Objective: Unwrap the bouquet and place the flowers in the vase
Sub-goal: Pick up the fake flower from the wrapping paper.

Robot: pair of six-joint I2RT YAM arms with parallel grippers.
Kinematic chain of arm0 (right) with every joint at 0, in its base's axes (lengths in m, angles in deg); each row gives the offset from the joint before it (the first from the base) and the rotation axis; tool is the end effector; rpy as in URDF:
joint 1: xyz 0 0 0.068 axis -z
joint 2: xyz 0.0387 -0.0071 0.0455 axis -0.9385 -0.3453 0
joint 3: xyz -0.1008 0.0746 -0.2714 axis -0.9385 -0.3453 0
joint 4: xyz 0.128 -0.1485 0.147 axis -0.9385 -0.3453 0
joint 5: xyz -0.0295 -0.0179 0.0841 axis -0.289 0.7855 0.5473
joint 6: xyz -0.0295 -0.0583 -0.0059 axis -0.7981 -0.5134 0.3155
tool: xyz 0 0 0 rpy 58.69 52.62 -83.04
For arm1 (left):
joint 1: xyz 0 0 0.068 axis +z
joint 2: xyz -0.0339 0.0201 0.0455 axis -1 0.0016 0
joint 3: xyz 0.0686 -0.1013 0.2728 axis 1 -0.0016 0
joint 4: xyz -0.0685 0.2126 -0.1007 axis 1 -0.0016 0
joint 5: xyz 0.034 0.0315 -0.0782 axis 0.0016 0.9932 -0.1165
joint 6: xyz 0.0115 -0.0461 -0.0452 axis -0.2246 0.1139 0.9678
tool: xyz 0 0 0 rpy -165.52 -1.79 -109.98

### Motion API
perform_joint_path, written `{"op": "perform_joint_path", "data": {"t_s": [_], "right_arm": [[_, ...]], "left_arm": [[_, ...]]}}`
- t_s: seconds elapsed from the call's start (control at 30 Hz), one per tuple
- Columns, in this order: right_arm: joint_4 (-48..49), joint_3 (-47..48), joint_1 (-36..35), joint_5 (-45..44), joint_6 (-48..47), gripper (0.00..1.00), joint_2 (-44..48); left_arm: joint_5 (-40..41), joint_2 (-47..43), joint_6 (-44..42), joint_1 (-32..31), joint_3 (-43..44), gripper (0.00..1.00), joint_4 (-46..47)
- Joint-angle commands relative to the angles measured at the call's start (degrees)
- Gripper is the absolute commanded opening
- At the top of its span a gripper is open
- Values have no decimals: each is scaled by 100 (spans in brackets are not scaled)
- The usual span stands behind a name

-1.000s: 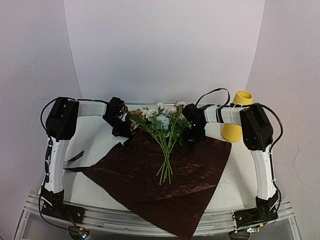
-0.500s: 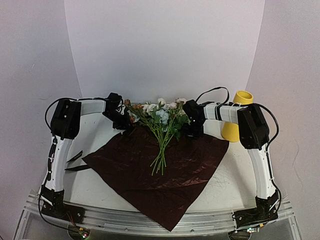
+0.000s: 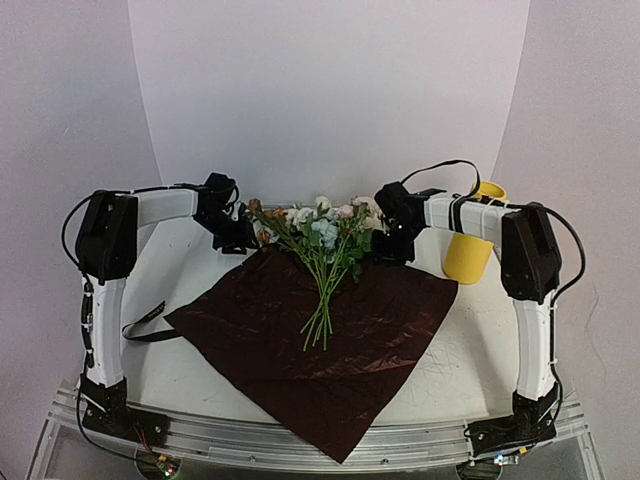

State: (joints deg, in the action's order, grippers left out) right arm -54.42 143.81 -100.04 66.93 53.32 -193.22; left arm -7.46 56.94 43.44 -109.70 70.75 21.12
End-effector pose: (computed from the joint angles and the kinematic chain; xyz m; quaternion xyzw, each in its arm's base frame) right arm 0.4331 0.2515 0.2181 0.0146 0.9303 0.1821 0.3181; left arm 0.4472 -0.1800 0.1923 0.0164 0.9552 -0.2479 0.1607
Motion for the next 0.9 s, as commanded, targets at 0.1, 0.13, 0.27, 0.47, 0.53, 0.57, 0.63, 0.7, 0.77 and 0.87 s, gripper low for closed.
{"op": "perform_joint_path", "data": {"t_s": [0.1, 0.13, 0.27, 0.47, 0.53, 0.57, 0.63, 0.7, 0.77, 0.87], "right_arm": [[163, -693, 8, 563, -58, 30, 1074], [246, -823, 6, 634, -48, 30, 1143], [487, -1147, 3, 874, -1, 29, 1417], [623, -1398, -41, 976, 73, 29, 1701], [647, -1501, -43, 979, 86, 29, 1803], [647, -1541, -43, 968, 89, 29, 1844], [647, -1624, -43, 951, 82, 29, 1926], [647, -1708, -43, 939, 82, 29, 2006], [647, -1769, -43, 915, 81, 29, 2085], [645, -1849, -44, 883, 65, 29, 2170]], "left_arm": [[617, -1212, 146, -1042, -241, 43, 40], [682, -1220, 177, -1252, -238, 43, 55], [971, -1104, 261, -1884, -177, 42, 146], [1032, -739, 423, -2266, 33, 40, 311], [1075, -581, 410, -2397, 134, 40, 397], [1104, -477, 407, -2442, 194, 39, 409], [1180, -311, 415, -2507, 321, 38, 421], [1299, -159, 471, -2528, 426, 35, 423], [1425, -17, 553, -2532, 490, 33, 423], [1493, 170, 605, -2547, 605, 32, 430]]}}
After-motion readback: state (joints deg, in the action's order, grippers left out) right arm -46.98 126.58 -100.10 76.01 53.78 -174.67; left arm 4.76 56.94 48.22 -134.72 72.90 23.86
